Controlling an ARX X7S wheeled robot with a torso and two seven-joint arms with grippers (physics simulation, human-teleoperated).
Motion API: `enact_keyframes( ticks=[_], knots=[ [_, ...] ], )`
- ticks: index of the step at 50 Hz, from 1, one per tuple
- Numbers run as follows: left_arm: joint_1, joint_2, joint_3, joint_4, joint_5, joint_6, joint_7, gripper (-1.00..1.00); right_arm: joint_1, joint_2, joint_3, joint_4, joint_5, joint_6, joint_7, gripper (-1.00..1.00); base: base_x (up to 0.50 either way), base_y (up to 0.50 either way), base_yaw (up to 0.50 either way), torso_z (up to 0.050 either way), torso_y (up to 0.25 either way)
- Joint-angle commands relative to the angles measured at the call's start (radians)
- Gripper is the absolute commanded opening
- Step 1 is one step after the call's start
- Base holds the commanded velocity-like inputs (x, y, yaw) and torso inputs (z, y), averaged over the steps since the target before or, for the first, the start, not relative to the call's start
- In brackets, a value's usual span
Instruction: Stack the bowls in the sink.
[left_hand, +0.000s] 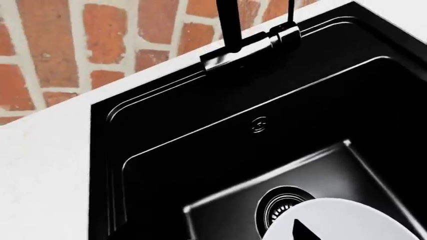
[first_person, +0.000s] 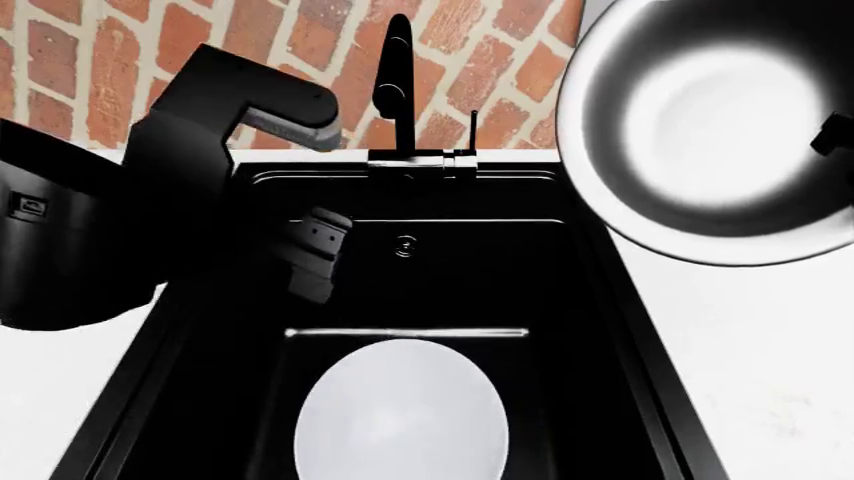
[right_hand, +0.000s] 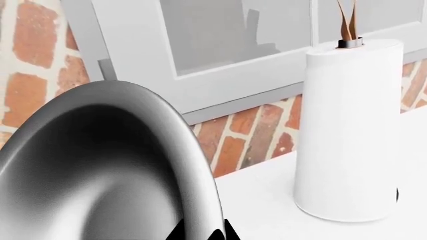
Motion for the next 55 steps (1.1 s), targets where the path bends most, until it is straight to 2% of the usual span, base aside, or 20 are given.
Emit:
enact_keyframes(
  ticks=[1,12,26,28,30,40,55],
  knots=[
    [-0.078,-0.061,-0.013,0.017,-0.07,-0.022,-0.05,1.0,0.036,-0.008,0.007,0.006,-0.003,0.016,0.004,-1.0,0.0,0.0,0.0,0.0,0.0],
    [-0.139,-0.15,-0.03,0.038,-0.123,-0.036,-0.088,1.0,0.107,-0.076,-0.031,0.028,0.026,0.065,0.013,-1.0,0.0,0.0,0.0,0.0,0.001],
    [-0.187,-0.225,-0.057,0.057,-0.162,-0.037,-0.105,1.0,0.293,-0.187,-0.19,0.12,0.111,0.27,0.12,-1.0,0.0,0.0,0.0,0.0,0.0],
    [-0.202,-0.247,-0.071,0.056,-0.164,-0.044,-0.098,1.0,0.41,-0.261,-0.304,0.215,0.187,0.374,0.241,-1.0,0.0,0.0,0.0,0.0,0.0],
    [-0.212,-0.259,-0.077,0.057,-0.171,-0.047,-0.099,1.0,0.46,-0.295,-0.363,0.26,0.217,0.409,0.289,-1.0,0.0,0.0,0.0,0.0,0.0],
    [-0.239,-0.285,-0.086,0.056,-0.189,-0.055,-0.11,1.0,0.552,-0.314,-0.519,0.308,0.221,0.402,0.29,-1.0,0.0,0.0,0.0,0.0,0.001],
    [-0.273,-0.308,-0.083,0.077,-0.236,-0.047,-0.153,1.0,0.563,-0.406,-0.578,0.374,0.146,0.388,0.221,-1.0,0.0,0.0,0.0,0.001,0.001]
  ],
)
